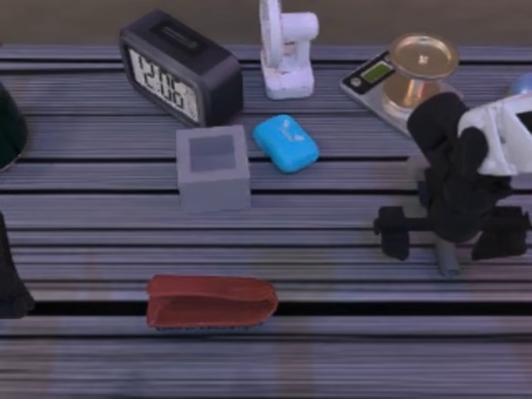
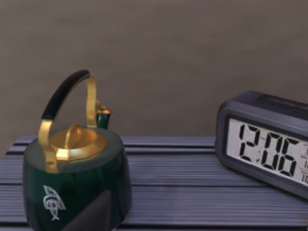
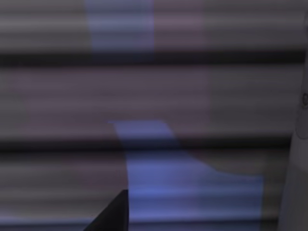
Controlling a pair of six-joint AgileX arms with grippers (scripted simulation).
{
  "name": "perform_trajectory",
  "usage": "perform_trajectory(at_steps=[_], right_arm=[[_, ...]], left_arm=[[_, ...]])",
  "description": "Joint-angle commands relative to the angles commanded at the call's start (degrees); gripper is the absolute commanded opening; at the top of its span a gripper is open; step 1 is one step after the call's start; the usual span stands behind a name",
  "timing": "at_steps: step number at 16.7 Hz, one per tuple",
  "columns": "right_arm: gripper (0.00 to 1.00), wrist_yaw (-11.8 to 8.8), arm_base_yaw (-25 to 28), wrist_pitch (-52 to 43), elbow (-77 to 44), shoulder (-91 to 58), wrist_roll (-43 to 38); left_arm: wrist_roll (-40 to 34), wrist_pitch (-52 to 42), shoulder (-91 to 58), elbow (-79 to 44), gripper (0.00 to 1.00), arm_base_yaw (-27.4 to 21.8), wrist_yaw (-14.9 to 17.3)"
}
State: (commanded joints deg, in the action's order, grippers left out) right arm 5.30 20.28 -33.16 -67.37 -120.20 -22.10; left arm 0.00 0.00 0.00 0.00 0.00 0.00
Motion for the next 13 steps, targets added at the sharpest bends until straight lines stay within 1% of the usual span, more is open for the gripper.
perform_trajectory(at_steps=[4,13], right_arm=[[1.0,0.0,0.0,0.4,0.2,-0.3,0.0],[0.32,0.0,0.0,0.4,0.2,-0.3,0.0]], left_arm=[[0.0,0.0,0.0,0.0,1.0,0.0,0.0],[0.0,0.0,0.0,0.0,1.0,0.0,0.0]])
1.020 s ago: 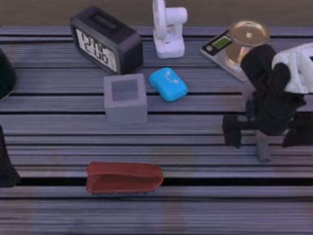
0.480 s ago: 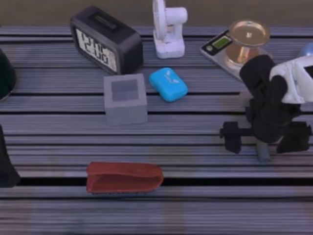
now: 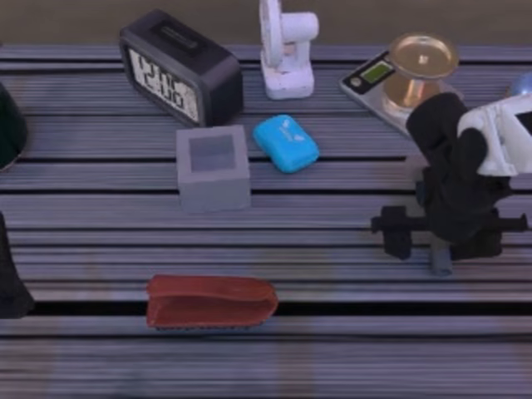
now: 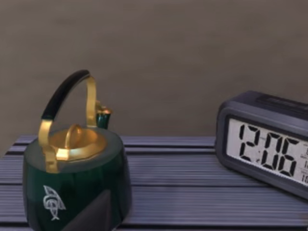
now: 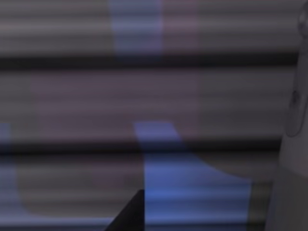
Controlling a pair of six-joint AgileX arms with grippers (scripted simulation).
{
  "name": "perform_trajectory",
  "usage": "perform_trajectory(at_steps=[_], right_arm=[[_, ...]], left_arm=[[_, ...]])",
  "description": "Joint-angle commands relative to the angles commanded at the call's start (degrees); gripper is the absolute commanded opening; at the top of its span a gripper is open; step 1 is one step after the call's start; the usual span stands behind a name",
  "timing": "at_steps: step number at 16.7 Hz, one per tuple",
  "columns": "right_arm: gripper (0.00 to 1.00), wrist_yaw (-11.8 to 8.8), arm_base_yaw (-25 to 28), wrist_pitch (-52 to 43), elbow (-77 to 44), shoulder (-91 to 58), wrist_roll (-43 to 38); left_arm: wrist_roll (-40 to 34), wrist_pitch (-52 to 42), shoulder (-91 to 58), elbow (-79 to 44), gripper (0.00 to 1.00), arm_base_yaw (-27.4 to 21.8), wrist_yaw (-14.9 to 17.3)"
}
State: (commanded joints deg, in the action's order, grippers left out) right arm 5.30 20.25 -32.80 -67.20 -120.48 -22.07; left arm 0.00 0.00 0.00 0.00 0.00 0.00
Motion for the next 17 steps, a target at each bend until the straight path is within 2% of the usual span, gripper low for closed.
perform_trajectory(at_steps=[4,5,12,13,17], right_arm=[[0.02,0.0,0.0,0.0,0.0,0.0,0.0],[0.0,0.0,0.0,0.0,0.0,0.0,0.0],[0.0,0.0,0.0,0.0,0.0,0.0,0.0],[0.0,-2.2,0.6,-0.7,-1.2,2.4,-1.4],[0.0,-3.5,0.7,2.9,-0.6,2.9,-0.3]], left_arm=[[0.0,0.0,0.0,0.0,1.0,0.0,0.0],[0.0,0.0,0.0,0.0,1.0,0.0,0.0],[0.0,0.0,0.0,0.0,1.0,0.0,0.0],[0.0,0.0,0.0,0.0,1.0,0.0,0.0],[0.0,0.0,0.0,0.0,1.0,0.0,0.0]])
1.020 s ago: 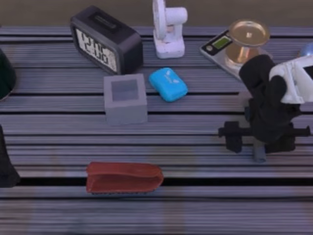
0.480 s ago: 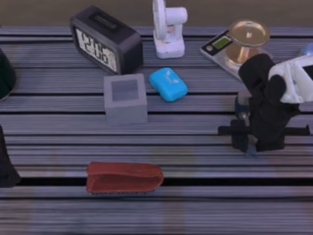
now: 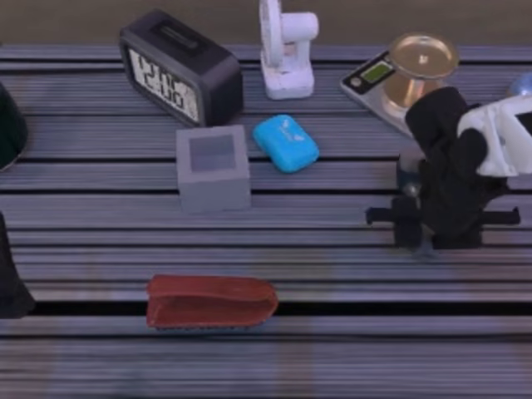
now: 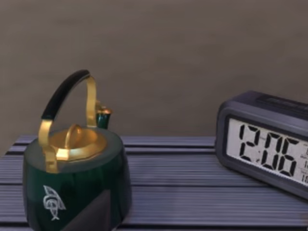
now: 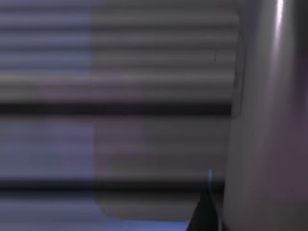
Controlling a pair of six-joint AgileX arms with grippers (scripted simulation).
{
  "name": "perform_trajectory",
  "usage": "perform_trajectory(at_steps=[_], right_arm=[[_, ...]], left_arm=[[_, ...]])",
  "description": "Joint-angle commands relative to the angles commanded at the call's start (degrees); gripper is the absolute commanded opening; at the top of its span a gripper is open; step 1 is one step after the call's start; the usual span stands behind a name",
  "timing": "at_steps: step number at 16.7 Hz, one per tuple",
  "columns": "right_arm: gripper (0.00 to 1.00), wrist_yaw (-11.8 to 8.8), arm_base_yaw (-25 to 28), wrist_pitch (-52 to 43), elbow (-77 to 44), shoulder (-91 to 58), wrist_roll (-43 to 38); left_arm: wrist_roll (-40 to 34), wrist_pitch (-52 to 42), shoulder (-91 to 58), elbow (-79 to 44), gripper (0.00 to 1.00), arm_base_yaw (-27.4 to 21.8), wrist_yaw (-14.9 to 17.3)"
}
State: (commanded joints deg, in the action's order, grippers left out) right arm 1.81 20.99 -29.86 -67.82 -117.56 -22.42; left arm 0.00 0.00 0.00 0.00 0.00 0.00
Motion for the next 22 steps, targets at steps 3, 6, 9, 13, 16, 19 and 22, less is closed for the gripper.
perform_trajectory(at_steps=[3,6,9,13,16,19,22], right_arm=[[0.0,-2.8,0.1,8.7,1.9,1.6,2.2],[0.0,-6.8,0.0,21.2,5.1,3.8,5.3],[0.0,-11.5,-0.1,36.8,9.5,6.5,9.0],[0.0,-17.8,-0.4,58.4,15.8,11.4,14.2],[0.0,-21.8,-0.6,71.7,19.6,15.5,17.7],[0.0,-24.7,-0.8,79.8,22.1,19.0,20.4],[0.0,-25.6,-0.9,82.5,23.0,20.5,21.4]], left_arm=[[0.0,0.0,0.0,0.0,1.0,0.0,0.0],[0.0,0.0,0.0,0.0,1.0,0.0,0.0],[0.0,0.0,0.0,0.0,1.0,0.0,0.0],[0.0,0.0,0.0,0.0,1.0,0.0,0.0],[0.0,0.0,0.0,0.0,1.0,0.0,0.0],[0.0,0.0,0.0,0.0,1.0,0.0,0.0],[0.0,0.0,0.0,0.0,1.0,0.0,0.0]])
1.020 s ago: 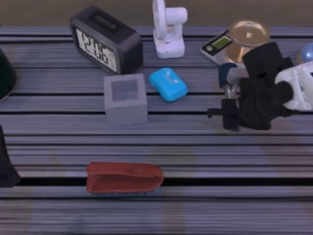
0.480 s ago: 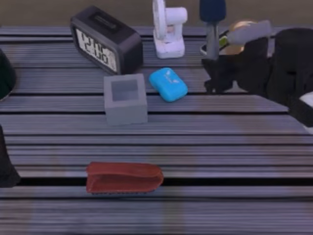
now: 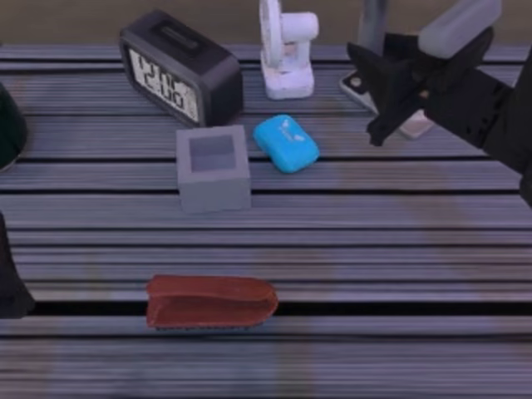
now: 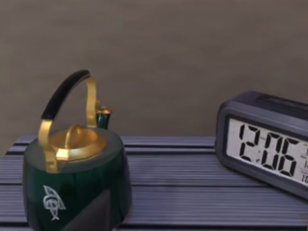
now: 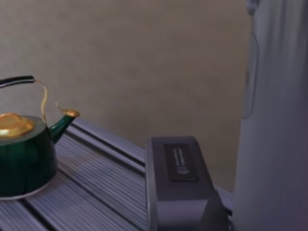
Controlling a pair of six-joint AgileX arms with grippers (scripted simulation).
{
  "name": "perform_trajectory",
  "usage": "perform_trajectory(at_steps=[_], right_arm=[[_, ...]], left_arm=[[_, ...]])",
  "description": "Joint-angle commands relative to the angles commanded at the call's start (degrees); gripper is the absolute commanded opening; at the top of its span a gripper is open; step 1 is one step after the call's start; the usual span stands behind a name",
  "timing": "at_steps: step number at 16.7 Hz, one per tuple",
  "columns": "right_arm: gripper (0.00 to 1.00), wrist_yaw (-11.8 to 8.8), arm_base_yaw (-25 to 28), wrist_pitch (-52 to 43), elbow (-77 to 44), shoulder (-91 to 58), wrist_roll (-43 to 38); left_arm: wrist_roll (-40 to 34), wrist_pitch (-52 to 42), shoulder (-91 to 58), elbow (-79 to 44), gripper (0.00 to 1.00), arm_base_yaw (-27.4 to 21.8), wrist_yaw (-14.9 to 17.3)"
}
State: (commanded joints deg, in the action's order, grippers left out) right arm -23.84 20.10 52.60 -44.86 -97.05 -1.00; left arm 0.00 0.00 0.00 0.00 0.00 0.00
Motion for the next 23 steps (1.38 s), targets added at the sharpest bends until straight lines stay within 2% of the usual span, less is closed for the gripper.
perform_trajectory(at_steps=[4,6,8,13,15,23], right_arm=[[0.0,0.1,0.3,-0.1,-0.3,-0.2,-0.2],[0.0,0.8,1.2,0.1,-0.1,0.0,-0.1],[0.0,3.5,3.8,0.7,0.3,0.5,-0.1],[0.0,12.7,13.4,2.4,2.0,2.4,-0.1],[0.0,14.8,15.6,2.9,2.4,2.9,-0.1],[0.0,15.1,15.8,2.9,2.5,3.0,-0.1]], left_arm=[[0.0,0.0,0.0,0.0,1.0,0.0,0.0],[0.0,0.0,0.0,0.0,1.0,0.0,0.0],[0.0,0.0,0.0,0.0,1.0,0.0,0.0],[0.0,0.0,0.0,0.0,1.0,0.0,0.0],[0.0,0.0,0.0,0.0,1.0,0.0,0.0],[0.0,0.0,0.0,0.0,1.0,0.0,0.0]])
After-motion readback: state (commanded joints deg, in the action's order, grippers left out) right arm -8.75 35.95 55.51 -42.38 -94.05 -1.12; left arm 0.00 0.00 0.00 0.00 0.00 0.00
